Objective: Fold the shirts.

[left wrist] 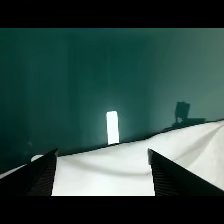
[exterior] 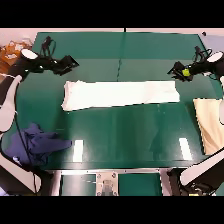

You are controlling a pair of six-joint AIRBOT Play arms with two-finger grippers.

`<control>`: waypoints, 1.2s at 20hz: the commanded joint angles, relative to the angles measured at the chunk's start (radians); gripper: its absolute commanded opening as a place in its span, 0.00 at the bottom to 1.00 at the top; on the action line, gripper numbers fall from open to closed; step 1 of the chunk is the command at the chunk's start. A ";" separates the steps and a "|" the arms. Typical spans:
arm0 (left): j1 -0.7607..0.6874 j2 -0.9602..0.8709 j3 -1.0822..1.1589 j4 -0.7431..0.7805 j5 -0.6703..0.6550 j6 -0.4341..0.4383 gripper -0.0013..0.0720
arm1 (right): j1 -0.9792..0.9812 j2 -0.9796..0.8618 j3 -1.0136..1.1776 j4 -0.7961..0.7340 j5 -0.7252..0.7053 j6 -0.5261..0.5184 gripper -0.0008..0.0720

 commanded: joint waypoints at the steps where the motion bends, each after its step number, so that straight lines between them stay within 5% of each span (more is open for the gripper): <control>1: 0.056 -0.015 0.074 -0.002 -0.214 -0.058 0.89 | -0.058 -0.015 0.036 -0.081 0.182 -0.088 0.62; 3: 0.076 -0.015 0.074 0.006 -0.343 -0.062 0.89 | -0.086 -0.015 0.008 -0.102 0.245 -0.121 0.62; 4: 0.077 -0.015 0.074 0.012 -0.395 -0.075 0.76 | -0.099 -0.015 -0.007 -0.102 0.274 -0.143 0.62; 6: 0.077 -0.015 0.074 0.015 -0.457 -0.083 0.20 | -0.120 -0.015 -0.026 -0.102 0.336 -0.209 0.62; 7: 0.077 -0.015 0.074 0.015 -0.469 -0.085 0.10 | -0.131 -0.015 -0.034 -0.102 0.353 -0.232 0.65; 8: 0.077 -0.015 0.074 0.015 -0.472 -0.086 0.09 | -0.138 -0.016 -0.037 -0.107 0.359 -0.239 0.81; 9: 0.077 -0.015 0.074 0.015 -0.474 -0.087 0.09 | -0.144 -0.016 -0.040 -0.110 0.352 -0.252 0.85; 15: 0.071 -0.015 0.074 0.017 -0.453 -0.098 0.05 | -0.136 -0.064 -0.039 -0.114 0.286 -0.286 0.85; 23: 0.071 -0.016 0.074 0.017 -0.421 -0.109 0.05 | -0.137 -0.174 -0.029 0.096 0.130 -0.261 0.85; 24: 0.071 -0.016 0.074 0.017 -0.421 -0.109 0.05 | -0.137 -0.188 -0.028 0.097 0.136 -0.246 0.79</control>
